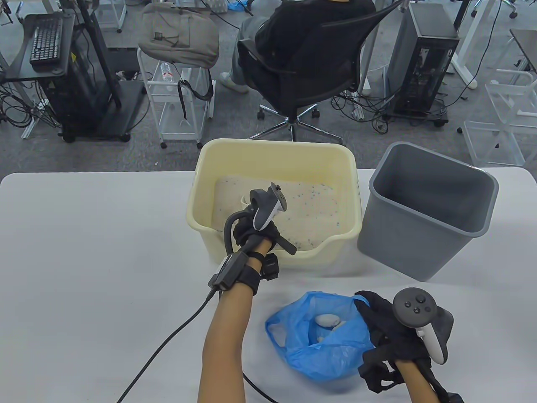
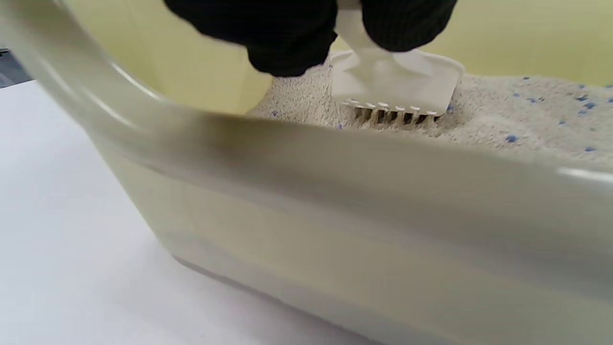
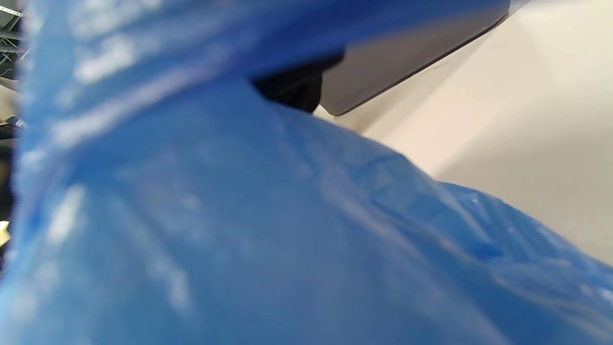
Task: Scoop cat litter
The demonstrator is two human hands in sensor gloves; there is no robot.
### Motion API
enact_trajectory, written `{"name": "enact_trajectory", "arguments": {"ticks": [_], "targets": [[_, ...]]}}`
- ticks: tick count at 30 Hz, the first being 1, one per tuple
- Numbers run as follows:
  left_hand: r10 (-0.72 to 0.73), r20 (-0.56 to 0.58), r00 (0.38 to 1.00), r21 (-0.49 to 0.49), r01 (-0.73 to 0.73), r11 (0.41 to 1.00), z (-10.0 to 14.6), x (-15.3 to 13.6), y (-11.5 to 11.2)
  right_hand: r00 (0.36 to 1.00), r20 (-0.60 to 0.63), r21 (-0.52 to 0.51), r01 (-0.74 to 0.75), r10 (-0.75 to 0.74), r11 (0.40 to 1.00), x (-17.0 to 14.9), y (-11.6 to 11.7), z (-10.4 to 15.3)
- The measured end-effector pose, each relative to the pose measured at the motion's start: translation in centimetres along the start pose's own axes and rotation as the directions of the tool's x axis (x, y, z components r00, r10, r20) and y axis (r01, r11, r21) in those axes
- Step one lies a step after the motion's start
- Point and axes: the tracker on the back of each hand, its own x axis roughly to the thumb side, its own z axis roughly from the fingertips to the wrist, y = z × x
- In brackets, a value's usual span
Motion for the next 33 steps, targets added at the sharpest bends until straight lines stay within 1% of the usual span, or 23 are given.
{"name": "enact_trajectory", "arguments": {"ticks": [3,5,6,8,10,12,13,14,15,16,17,19,21,23,24,25,27,28,29,30,31,32,33], "targets": [[0.012,0.071,0.997,0.091,-0.018,0.996,2.0,-1.5,1.0,1.000,0.007,-0.002,0.002,-0.002,1.000,0.1,-0.1,0.1],[0.017,0.053,0.998,0.166,-0.025,0.986,2.1,-2.8,1.6,1.000,0.014,0.001,-0.001,0.001,1.000,0.2,-0.1,0.1],[0.045,0.025,0.999,0.170,-0.048,0.984,2.0,-3.5,1.8,1.000,0.017,0.002,-0.006,0.006,1.000,0.2,0.0,0.1],[0.103,0.055,0.993,0.154,-0.111,0.982,2.6,-4.2,1.9,1.000,0.019,-0.001,-0.017,0.017,1.000,0.2,0.1,0.2],[0.142,0.088,0.986,0.207,-0.158,0.966,3.4,-5.0,1.9,0.999,0.029,-0.011,-0.041,0.041,0.999,0.3,0.1,0.2],[0.135,0.144,0.980,0.229,-0.166,0.959,4.4,-5.5,2.0,0.999,0.034,-0.012,-0.041,0.042,0.999,0.3,0.0,0.2],[0.154,0.131,0.979,0.267,-0.184,0.946,4.4,-6.1,2.2,0.999,0.036,-0.011,-0.037,0.038,0.999,0.3,0.0,0.2],[0.220,0.098,0.971,0.276,-0.239,0.931,4.3,-6.9,2.5,0.999,0.038,-0.012,-0.038,0.039,0.999,0.3,0.0,0.2],[0.254,0.094,0.963,0.270,-0.270,0.924,4.4,-7.2,2.6,0.998,0.040,-0.018,-0.040,0.041,0.999,0.3,0.0,0.3],[0.276,0.158,0.948,0.231,-0.307,0.923,4.7,-7.3,2.6,0.998,0.040,-0.025,-0.045,0.046,0.999,0.3,0.0,0.3],[0.262,0.186,0.947,0.232,-0.301,0.925,5.3,-7.5,2.6,0.998,0.043,-0.021,-0.052,0.053,0.998,0.4,0.0,0.3],[0.246,0.162,0.956,0.283,-0.284,0.916,5.9,-7.6,2.4,0.997,0.048,-0.013,-0.054,0.054,0.998,0.5,-0.1,0.2],[0.226,0.167,0.960,0.249,-0.263,0.932,6.0,-7.7,2.3,0.997,0.050,-0.010,-0.053,0.054,0.999,0.5,0.0,0.2],[0.254,0.103,0.962,0.303,-0.273,0.913,6.1,-7.9,2.1,0.997,0.055,-0.007,-0.052,0.052,0.999,0.6,0.0,0.3],[0.251,0.152,0.956,0.258,-0.283,0.924,6.4,-7.6,2.0,0.997,0.059,-0.006,-0.052,0.052,0.999,0.7,0.1,0.3],[0.240,0.178,0.954,0.242,-0.279,0.929,6.5,-7.5,2.0,0.997,0.063,-0.003,-0.055,0.055,0.999,0.8,0.1,0.3],[0.266,0.140,0.954,0.293,-0.296,0.909,7.0,-7.4,2.1,0.996,0.066,-0.001,-0.063,0.063,0.998,0.9,0.2,0.3],[0.278,0.196,0.940,0.255,-0.323,0.912,7.3,-6.9,2.1,0.995,0.068,-0.003,-0.066,0.066,0.998,0.9,0.2,0.4],[0.282,0.199,0.939,0.243,-0.326,0.913,7.4,-6.8,2.3,0.995,0.068,-0.002,-0.066,0.066,0.998,0.9,0.3,0.4],[0.298,0.147,0.943,0.303,-0.330,0.894,7.5,-6.8,2.5,0.996,0.067,-0.004,-0.063,0.063,0.998,0.9,0.3,0.5],[0.288,0.155,0.945,0.312,-0.323,0.893,7.4,-6.7,2.7,0.996,0.063,-0.009,-0.056,0.057,0.998,0.9,0.3,0.5],[0.283,0.169,0.944,0.273,-0.321,0.907,7.5,-6.8,2.9,0.997,0.060,-0.012,-0.053,0.053,0.999,0.8,0.3,0.5],[0.296,0.175,0.939,0.261,-0.334,0.906,7.6,-6.9,3.1,0.997,0.057,-0.014,-0.053,0.054,0.998,0.8,0.2,0.5]]}}
